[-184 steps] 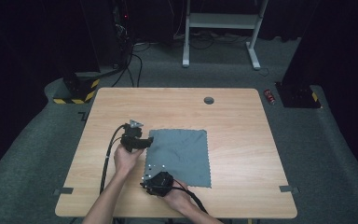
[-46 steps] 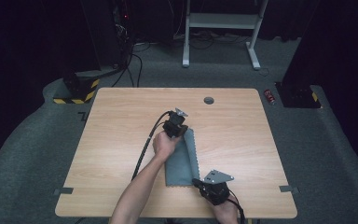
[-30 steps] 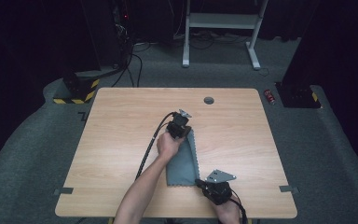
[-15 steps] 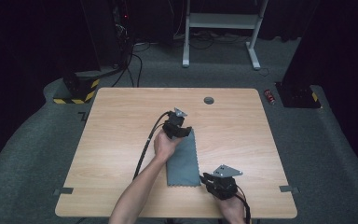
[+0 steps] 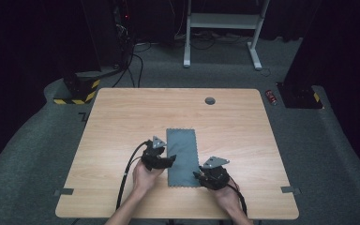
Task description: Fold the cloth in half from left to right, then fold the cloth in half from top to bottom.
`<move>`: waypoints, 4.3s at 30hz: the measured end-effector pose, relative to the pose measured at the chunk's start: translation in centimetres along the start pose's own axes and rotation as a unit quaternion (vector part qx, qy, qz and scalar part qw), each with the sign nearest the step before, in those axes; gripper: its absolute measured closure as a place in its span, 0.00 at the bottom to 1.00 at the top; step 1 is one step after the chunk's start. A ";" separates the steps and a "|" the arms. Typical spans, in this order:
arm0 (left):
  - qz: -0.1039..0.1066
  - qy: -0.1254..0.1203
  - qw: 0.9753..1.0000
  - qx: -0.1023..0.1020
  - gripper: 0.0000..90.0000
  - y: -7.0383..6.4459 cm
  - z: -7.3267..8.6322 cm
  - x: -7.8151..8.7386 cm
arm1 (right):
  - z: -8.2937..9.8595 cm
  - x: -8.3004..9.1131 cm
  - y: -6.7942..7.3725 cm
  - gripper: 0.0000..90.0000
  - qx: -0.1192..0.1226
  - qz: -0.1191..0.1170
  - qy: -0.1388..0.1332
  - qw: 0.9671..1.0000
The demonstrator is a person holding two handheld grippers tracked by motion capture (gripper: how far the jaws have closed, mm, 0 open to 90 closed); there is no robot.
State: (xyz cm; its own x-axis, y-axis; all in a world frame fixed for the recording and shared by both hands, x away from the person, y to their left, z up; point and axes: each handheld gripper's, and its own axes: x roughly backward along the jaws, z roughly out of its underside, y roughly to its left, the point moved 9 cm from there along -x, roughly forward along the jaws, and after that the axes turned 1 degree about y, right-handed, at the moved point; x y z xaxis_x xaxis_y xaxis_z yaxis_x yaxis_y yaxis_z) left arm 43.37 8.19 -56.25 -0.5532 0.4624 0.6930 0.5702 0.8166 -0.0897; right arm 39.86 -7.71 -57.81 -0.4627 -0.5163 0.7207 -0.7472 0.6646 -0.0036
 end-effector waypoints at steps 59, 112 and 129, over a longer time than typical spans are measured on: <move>0.056 0.026 0.997 -0.050 0.99 -4.1 6.8 4.0 | 0.9 0.5 1.6 0.99 0.030 -0.027 0.026 0.999; -0.035 0.008 0.996 0.079 0.52 8.2 -5.6 -4.9 | -8.4 -4.5 -8.8 0.83 -0.115 0.042 -0.032 0.992; -0.079 0.035 0.995 0.045 0.56 8.5 -5.1 -6.6 | -9.2 -7.9 -9.8 0.77 -0.118 0.070 0.013 0.990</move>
State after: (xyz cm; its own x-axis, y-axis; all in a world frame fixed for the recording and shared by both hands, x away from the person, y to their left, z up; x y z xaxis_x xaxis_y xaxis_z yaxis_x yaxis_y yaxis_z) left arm 54.93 10.32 -57.93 -0.5859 0.3023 0.7519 0.4202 0.9067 -0.0371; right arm 55.21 -5.22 -57.10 -0.5392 -0.3985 0.7420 -0.5431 0.8378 0.0553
